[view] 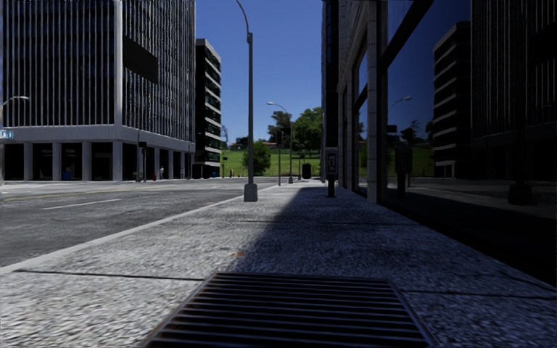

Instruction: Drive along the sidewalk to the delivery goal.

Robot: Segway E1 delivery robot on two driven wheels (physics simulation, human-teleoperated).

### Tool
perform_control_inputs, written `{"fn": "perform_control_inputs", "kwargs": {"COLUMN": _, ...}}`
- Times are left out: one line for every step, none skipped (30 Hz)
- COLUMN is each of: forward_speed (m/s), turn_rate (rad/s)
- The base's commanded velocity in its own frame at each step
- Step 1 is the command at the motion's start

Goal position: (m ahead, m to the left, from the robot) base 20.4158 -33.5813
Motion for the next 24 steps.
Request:
{"fn": "perform_control_inputs", "kwargs": {"forward_speed": 2.00, "turn_rate": 0.00}}
{"fn": "perform_control_inputs", "kwargs": {"forward_speed": 2.00, "turn_rate": 0.00}}
{"fn": "perform_control_inputs", "kwargs": {"forward_speed": 2.00, "turn_rate": 0.00}}
{"fn": "perform_control_inputs", "kwargs": {"forward_speed": 2.00, "turn_rate": 0.00}}
{"fn": "perform_control_inputs", "kwargs": {"forward_speed": 2.00, "turn_rate": 0.00}}
{"fn": "perform_control_inputs", "kwargs": {"forward_speed": 2.00, "turn_rate": 0.00}}
{"fn": "perform_control_inputs", "kwargs": {"forward_speed": 2.00, "turn_rate": 0.00}}
{"fn": "perform_control_inputs", "kwargs": {"forward_speed": 2.00, "turn_rate": 0.00}}
{"fn": "perform_control_inputs", "kwargs": {"forward_speed": 2.00, "turn_rate": 0.00}}
{"fn": "perform_control_inputs", "kwargs": {"forward_speed": 2.00, "turn_rate": 0.00}}
{"fn": "perform_control_inputs", "kwargs": {"forward_speed": 2.00, "turn_rate": 0.00}}
{"fn": "perform_control_inputs", "kwargs": {"forward_speed": 2.00, "turn_rate": 0.00}}
{"fn": "perform_control_inputs", "kwargs": {"forward_speed": 2.00, "turn_rate": 0.00}}
{"fn": "perform_control_inputs", "kwargs": {"forward_speed": 2.00, "turn_rate": 0.00}}
{"fn": "perform_control_inputs", "kwargs": {"forward_speed": 2.00, "turn_rate": 0.00}}
{"fn": "perform_control_inputs", "kwargs": {"forward_speed": 2.00, "turn_rate": 0.00}}
{"fn": "perform_control_inputs", "kwargs": {"forward_speed": 2.00, "turn_rate": 0.00}}
{"fn": "perform_control_inputs", "kwargs": {"forward_speed": 2.00, "turn_rate": 0.00}}
{"fn": "perform_control_inputs", "kwargs": {"forward_speed": 2.00, "turn_rate": 0.00}}
{"fn": "perform_control_inputs", "kwargs": {"forward_speed": 2.00, "turn_rate": 0.00}}
{"fn": "perform_control_inputs", "kwargs": {"forward_speed": 2.00, "turn_rate": 0.00}}
{"fn": "perform_control_inputs", "kwargs": {"forward_speed": 2.00, "turn_rate": 0.00}}
{"fn": "perform_control_inputs", "kwargs": {"forward_speed": 2.00, "turn_rate": 0.00}}
{"fn": "perform_control_inputs", "kwargs": {"forward_speed": 2.00, "turn_rate": 0.00}}
